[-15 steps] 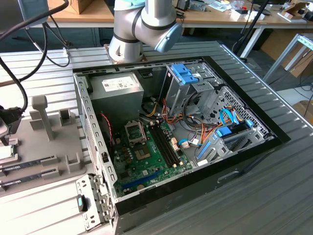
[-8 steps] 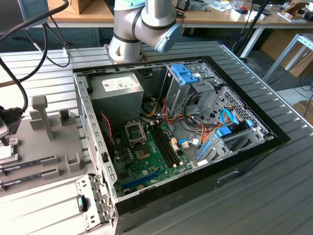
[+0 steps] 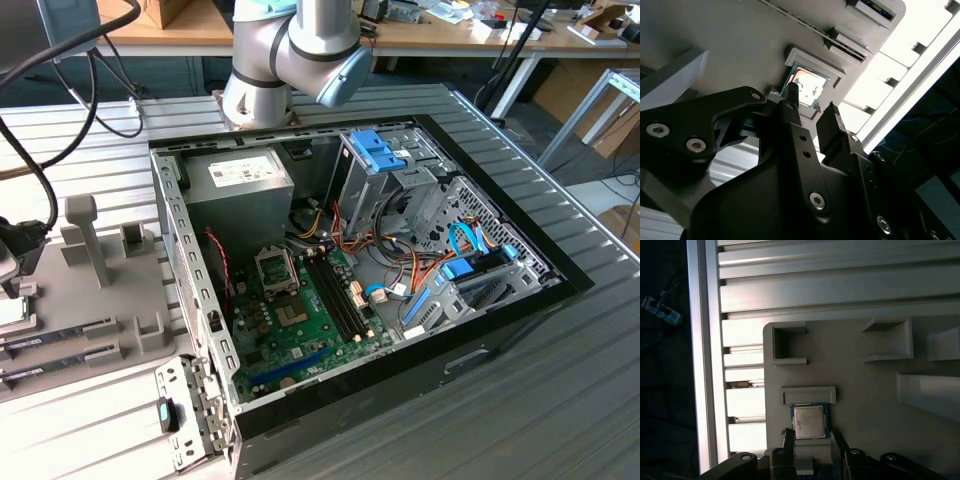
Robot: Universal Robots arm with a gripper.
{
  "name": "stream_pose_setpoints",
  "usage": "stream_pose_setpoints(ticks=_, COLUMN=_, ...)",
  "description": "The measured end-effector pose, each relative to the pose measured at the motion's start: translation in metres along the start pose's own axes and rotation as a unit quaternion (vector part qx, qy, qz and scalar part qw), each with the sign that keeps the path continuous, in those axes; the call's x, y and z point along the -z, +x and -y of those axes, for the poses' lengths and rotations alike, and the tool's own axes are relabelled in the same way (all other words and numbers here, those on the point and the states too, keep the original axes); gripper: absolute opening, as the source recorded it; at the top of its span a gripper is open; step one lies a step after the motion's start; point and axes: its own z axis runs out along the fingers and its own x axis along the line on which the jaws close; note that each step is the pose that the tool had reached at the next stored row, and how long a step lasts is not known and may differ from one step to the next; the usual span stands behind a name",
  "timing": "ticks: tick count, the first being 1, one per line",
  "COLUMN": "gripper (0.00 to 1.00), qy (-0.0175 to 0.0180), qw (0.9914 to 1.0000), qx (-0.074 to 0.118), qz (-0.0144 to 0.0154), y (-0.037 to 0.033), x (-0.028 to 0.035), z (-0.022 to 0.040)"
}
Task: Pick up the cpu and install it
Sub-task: 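Pick up the cpu and move it towards the insertion slot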
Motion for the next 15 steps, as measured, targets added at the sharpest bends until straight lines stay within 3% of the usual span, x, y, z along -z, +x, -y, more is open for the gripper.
stream_pose_setpoints(ticks=7, gripper=0.42, qy=0.0001, qw=1.0, qx=0.0, qz=-0.0001, y=-0.0006, x=-0.0016, z=-0.0016)
stream_pose_setpoints(ticks=15, gripper=0.42, qy=0.0, qw=1.0, qx=0.0, qz=0.0, y=-0.0011, x=-0.0094, z=-0.0017)
